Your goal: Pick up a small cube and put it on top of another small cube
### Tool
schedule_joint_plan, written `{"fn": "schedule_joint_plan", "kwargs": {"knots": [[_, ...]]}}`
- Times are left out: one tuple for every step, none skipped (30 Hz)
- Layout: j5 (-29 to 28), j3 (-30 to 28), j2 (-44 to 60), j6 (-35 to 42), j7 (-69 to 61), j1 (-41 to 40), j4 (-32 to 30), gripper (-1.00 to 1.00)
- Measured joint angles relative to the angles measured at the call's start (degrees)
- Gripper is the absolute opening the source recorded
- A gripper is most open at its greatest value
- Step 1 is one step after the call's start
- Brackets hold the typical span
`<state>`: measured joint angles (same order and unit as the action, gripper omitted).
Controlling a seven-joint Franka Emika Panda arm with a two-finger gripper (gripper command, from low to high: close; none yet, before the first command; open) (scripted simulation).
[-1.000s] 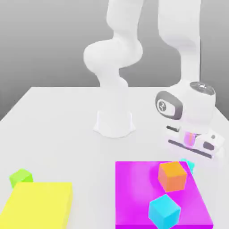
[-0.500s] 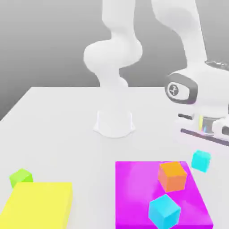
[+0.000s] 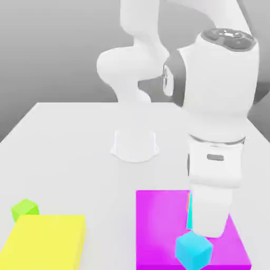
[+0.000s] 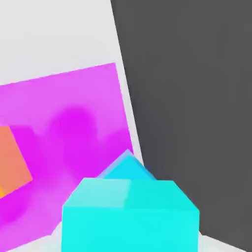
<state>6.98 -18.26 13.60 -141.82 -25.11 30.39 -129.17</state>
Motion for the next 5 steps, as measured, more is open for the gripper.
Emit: {"fn": "schedule_joint_plan", "kwargs": {"knots": [[0.0, 0.0, 0.0, 0.0, 0.0, 0.0, 0.0, 1.0], [0.0, 0.0, 0.0, 0.0, 0.0, 0.0, 0.0, 1.0], [0.0, 0.0, 0.0, 0.0, 0.0, 0.0, 0.0, 1.0], [0.0, 0.0, 0.0, 0.0, 0.0, 0.0, 0.0, 1.0], [0.0, 0.0, 0.0, 0.0, 0.0, 0.0, 0.0, 1.0]]}}
